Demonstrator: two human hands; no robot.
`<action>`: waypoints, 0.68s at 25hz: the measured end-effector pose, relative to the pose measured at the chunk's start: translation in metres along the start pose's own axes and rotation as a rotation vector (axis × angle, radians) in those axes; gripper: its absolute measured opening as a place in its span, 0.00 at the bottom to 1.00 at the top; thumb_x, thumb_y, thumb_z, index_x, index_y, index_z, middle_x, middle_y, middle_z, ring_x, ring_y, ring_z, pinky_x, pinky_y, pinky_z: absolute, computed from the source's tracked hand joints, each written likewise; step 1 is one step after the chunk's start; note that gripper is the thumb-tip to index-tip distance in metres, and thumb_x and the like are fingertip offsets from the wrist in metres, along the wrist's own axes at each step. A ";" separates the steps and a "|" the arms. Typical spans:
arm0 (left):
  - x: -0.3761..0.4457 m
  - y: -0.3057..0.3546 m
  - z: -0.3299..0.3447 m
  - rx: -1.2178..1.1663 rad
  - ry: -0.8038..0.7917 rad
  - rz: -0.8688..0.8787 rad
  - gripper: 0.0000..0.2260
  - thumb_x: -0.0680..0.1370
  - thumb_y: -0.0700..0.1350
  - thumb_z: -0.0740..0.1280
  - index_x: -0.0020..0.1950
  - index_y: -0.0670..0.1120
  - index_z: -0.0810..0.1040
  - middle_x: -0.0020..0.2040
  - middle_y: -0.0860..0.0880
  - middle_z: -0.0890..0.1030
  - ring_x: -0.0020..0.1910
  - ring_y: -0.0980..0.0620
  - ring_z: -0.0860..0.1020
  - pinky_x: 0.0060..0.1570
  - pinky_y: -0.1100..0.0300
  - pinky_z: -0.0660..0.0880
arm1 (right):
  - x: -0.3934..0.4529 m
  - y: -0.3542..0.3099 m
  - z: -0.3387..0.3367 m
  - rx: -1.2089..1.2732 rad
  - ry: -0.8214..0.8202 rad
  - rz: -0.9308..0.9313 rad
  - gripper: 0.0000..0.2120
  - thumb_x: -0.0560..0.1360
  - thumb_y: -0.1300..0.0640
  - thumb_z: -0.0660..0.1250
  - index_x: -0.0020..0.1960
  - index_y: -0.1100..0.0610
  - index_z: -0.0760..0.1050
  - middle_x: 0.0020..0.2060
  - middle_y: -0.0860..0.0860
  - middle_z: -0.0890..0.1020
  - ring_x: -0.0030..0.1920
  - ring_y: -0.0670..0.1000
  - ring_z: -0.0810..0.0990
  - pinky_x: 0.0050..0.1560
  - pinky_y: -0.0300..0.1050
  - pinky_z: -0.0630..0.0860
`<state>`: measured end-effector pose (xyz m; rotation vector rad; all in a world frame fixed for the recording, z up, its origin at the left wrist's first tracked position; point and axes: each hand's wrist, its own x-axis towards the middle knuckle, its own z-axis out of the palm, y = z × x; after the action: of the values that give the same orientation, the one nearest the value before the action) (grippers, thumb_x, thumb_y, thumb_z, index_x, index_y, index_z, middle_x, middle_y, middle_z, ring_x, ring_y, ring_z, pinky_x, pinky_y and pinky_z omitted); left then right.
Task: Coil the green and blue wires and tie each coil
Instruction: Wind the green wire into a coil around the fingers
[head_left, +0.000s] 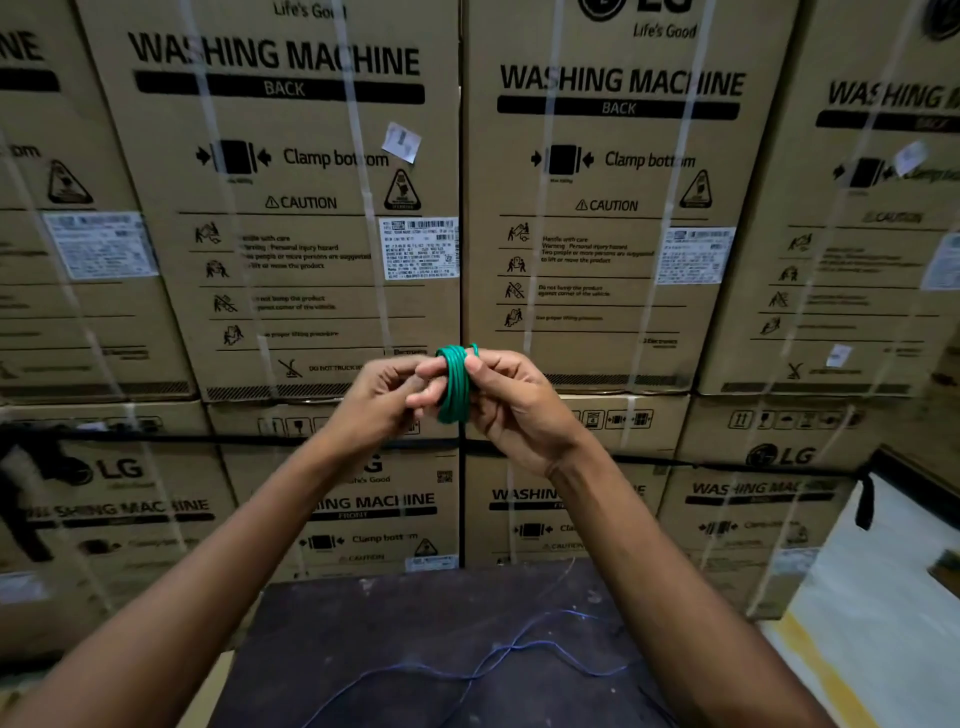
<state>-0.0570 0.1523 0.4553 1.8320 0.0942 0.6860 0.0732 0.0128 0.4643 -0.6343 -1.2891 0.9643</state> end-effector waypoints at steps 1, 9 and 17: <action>-0.004 -0.005 0.010 0.005 0.012 -0.024 0.11 0.85 0.41 0.60 0.56 0.37 0.80 0.38 0.45 0.77 0.33 0.55 0.72 0.33 0.62 0.67 | 0.002 0.001 0.000 0.010 0.037 -0.020 0.17 0.85 0.59 0.55 0.63 0.69 0.77 0.50 0.60 0.85 0.53 0.56 0.84 0.59 0.47 0.81; -0.023 -0.015 0.038 0.466 0.098 0.087 0.14 0.85 0.40 0.60 0.43 0.54 0.77 0.29 0.50 0.79 0.25 0.58 0.71 0.28 0.65 0.66 | 0.006 0.015 -0.009 0.008 0.271 -0.067 0.18 0.87 0.58 0.53 0.65 0.68 0.76 0.47 0.57 0.86 0.57 0.60 0.80 0.59 0.47 0.79; -0.054 -0.004 0.036 1.200 0.003 0.273 0.12 0.84 0.55 0.55 0.54 0.53 0.76 0.46 0.54 0.83 0.45 0.50 0.81 0.38 0.50 0.79 | 0.013 0.026 -0.019 -0.088 0.386 -0.138 0.16 0.86 0.60 0.55 0.60 0.68 0.78 0.46 0.59 0.85 0.58 0.64 0.82 0.64 0.51 0.79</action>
<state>-0.0832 0.1028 0.4219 3.0291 0.3105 0.9148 0.0853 0.0392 0.4454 -0.7486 -1.0192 0.6368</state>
